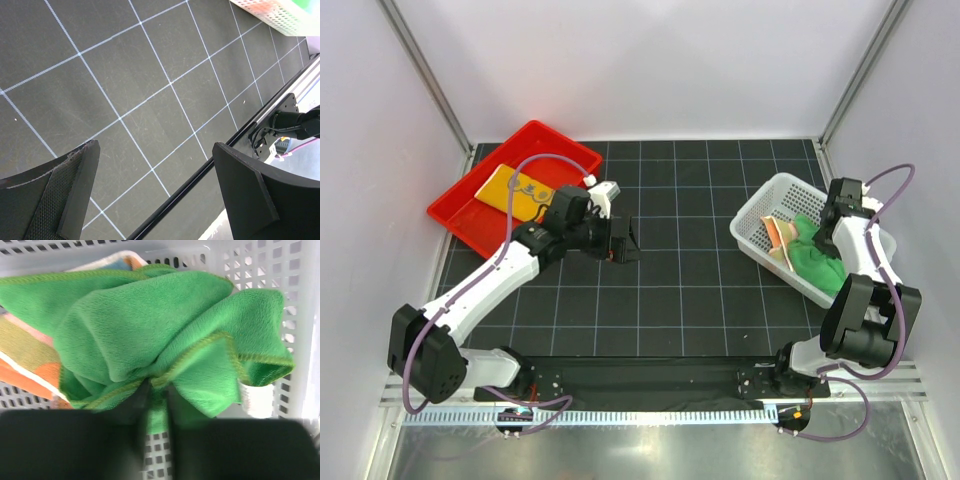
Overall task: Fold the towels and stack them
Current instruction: Grab crumpled towel, then move the towel to the center of the board
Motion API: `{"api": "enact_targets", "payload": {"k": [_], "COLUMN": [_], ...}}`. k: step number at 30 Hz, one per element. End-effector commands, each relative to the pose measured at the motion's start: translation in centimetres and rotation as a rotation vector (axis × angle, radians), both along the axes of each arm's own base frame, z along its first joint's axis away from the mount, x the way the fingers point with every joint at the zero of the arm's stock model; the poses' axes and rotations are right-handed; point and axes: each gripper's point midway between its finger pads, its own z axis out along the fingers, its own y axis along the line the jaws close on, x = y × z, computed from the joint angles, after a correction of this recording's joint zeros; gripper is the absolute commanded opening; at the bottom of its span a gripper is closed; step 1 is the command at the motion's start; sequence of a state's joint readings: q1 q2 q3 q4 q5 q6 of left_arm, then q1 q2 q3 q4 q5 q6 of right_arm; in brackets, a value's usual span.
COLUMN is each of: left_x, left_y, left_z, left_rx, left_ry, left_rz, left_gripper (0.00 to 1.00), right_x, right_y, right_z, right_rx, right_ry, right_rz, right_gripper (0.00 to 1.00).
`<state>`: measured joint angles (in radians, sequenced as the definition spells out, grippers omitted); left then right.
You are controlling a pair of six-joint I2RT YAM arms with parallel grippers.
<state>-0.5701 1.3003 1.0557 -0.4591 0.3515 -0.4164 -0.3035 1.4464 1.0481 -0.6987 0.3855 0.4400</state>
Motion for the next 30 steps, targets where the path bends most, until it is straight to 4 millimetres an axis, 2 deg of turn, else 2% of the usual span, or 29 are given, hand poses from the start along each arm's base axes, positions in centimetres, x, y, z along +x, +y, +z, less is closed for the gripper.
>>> {"api": "enact_targets", "payload": {"k": [1, 2, 3, 4, 6, 7, 8, 9, 10, 11, 12, 13, 14, 16, 17, 18, 20, 21, 23, 24, 26, 27, 29, 30], "left_x": [0.4, 0.4, 0.4, 0.4, 1.0, 1.2, 1.6, 2.4, 2.6, 2.9, 3.5, 3.4, 3.3, 3.4, 3.5, 3.1, 2.7, 2.4, 2.2, 2.0, 1.8, 1.6, 1.3, 1.3], "left_y": [-0.7, -0.7, -0.5, -0.5, -0.2, 0.0, 0.3, 1.1, 1.6, 2.4, 3.4, 4.2, 4.5, 6.4, 6.5, 6.9, 7.1, 7.4, 7.8, 8.0, 8.4, 8.5, 8.4, 8.4], "left_z": [1.2, 1.3, 1.4, 1.7, 2.8, 3.3, 4.9, 5.6, 6.3, 7.7, 8.8, 10.0, 10.8, 12.6, 12.7, 13.6, 13.9, 14.5, 14.4, 14.1, 13.6, 13.2, 12.0, 11.5], "left_rx": [-0.037, -0.035, -0.034, -0.032, -0.029, -0.021, -0.035, -0.015, -0.012, -0.020, -0.006, -0.010, -0.017, -0.011, -0.009, -0.029, -0.038, -0.048, -0.038, -0.023, -0.009, -0.001, 0.016, 0.023], "left_ry": [-0.039, -0.042, -0.045, -0.054, -0.088, -0.099, -0.135, -0.168, -0.193, -0.229, -0.268, -0.294, -0.309, -0.355, -0.360, -0.377, -0.380, -0.391, -0.392, -0.382, -0.377, -0.372, -0.356, -0.348], "left_rz": [-0.007, -0.007, -0.004, -0.004, 0.019, 0.035, 0.062, 0.122, 0.152, 0.201, 0.265, 0.294, 0.307, 0.400, 0.409, 0.418, 0.421, 0.424, 0.431, 0.436, 0.442, 0.436, 0.419, 0.410], "left_gripper": [0.99, 0.98, 0.98, 0.98, 0.98, 0.98, 0.98, 0.99, 0.99, 1.00, 1.00, 1.00, 1.00, 0.99, 1.00, 1.00, 1.00, 1.00, 1.00, 1.00, 1.00, 1.00, 0.99, 0.99], "right_x": [2.6, 2.8, 2.7, 3.7, 4.0, 5.4, 6.0, 6.1, 6.8, 6.9, 6.7, 6.3, 5.9, 4.4, 4.1, 3.8, 2.9, 2.7, 2.0, 2.0, 1.3, 1.1, -0.2, -0.7], "right_y": [-0.7, -0.6, -0.3, 0.3, 1.7, 3.7, 5.2, 6.9, 9.2, 12.3, 14.3, 17.7, 20.1, 23.9, 24.2, 26.0, 28.3, 29.8, 31.3, 32.6, 33.7, 34.5, 36.2, 36.6], "right_z": [3.1, 3.7, 4.9, 7.1, 10.8, 14.9, 17.1, 19.6, 24.4, 26.7, 31.3, 33.3, 36.0, 39.8, 40.0, 40.3, 40.2, 38.8, 36.8, 33.4, 30.1, 25.4, 21.1, 19.6], "right_rx": [-0.045, -0.048, -0.056, -0.067, -0.069, -0.053, -0.032, -0.008, 0.025, 0.069, 0.093, 0.204, 0.255, 0.387, 0.424, 0.483, 0.592, 0.630, 0.654, 0.671, 0.696, 0.729, 0.773, 0.781], "right_ry": [-0.130, -0.142, -0.154, -0.200, -0.273, -0.380, -0.442, -0.505, -0.628, -0.691, -0.826, -0.899, -0.985, -1.108, -1.114, -1.133, -1.135, -1.105, -1.057, -0.973, -0.910, -0.801, -0.700, -0.679], "right_rz": [0.032, 0.044, 0.059, 0.088, 0.140, 0.213, 0.268, 0.323, 0.399, 0.487, 0.558, 0.649, 0.727, 0.841, 0.841, 0.886, 0.937, 0.967, 0.995, 1.007, 1.032, 1.015, 1.044, 1.048], "right_gripper": [0.08, 0.02, 0.01, 0.01, 0.01, 0.01, 0.01, 0.01, 0.01, 0.01, 0.01, 0.01, 0.01, 0.01, 0.01, 0.01, 0.01, 0.01, 0.01, 0.01, 0.01, 0.01, 0.01, 0.01]}}
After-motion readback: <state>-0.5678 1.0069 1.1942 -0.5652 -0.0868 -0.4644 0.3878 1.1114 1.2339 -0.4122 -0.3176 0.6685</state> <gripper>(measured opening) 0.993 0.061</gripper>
